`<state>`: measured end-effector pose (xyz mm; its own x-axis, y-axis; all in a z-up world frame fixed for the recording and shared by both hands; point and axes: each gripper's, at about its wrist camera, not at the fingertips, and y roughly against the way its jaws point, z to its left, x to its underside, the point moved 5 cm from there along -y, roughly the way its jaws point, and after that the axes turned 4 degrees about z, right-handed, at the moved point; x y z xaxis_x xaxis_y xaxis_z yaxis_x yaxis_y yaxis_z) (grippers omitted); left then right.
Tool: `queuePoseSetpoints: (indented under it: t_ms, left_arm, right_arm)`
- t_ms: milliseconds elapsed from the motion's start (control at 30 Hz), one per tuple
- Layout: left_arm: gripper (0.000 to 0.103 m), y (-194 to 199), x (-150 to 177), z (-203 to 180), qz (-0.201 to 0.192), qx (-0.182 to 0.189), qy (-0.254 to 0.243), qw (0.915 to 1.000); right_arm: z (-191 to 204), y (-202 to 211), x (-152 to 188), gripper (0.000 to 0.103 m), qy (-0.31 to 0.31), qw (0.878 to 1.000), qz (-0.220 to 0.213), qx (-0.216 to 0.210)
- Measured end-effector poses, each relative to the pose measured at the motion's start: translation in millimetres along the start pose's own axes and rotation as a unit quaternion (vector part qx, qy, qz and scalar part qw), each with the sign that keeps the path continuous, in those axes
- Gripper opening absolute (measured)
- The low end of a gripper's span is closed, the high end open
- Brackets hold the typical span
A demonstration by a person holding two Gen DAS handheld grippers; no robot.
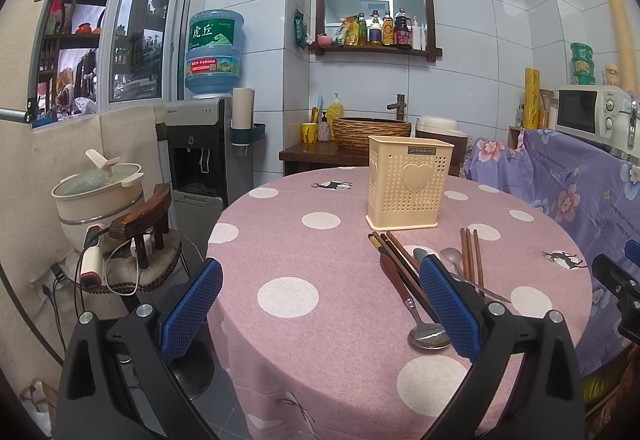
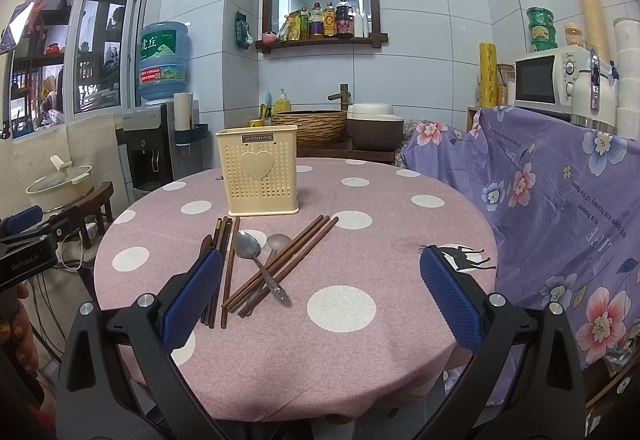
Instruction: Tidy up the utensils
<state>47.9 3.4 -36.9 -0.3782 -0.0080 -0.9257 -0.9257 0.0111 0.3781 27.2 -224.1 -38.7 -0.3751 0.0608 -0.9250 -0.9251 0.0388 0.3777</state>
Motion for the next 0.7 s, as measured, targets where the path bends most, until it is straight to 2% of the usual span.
queuePoseSetpoints:
  t_ms: [167,400,533,700]
  left_arm:
    - [0.098,-10.0,6.0,0.1,0.022,0.011,-0.006,0.9997]
    - [0.098,-51.1,7.6,4.6,0.101,0.042,0.017,0.9939]
    - [0.098,-72.4,0.3,-5.3,0.127,0.036,-0.012,0.9911]
    - [0.080,-102.1,-8.5,-26.3,0.162,0.037,-0.049,0.9849]
  right_arm:
    - [-9.1,-13.6,2.8,0.098,0.004,1.000,0.022,0.008]
    - [-41.6,-53.2,16.8,0.098,-0.025,0.995,0.089,0.028]
    - [-54.0,-77.9,19.7,0.098,-0.029,0.991,0.122,0.039]
    - [-54.6,-105.0,14.6,0.098,-0.031,0.988,0.148,0.034]
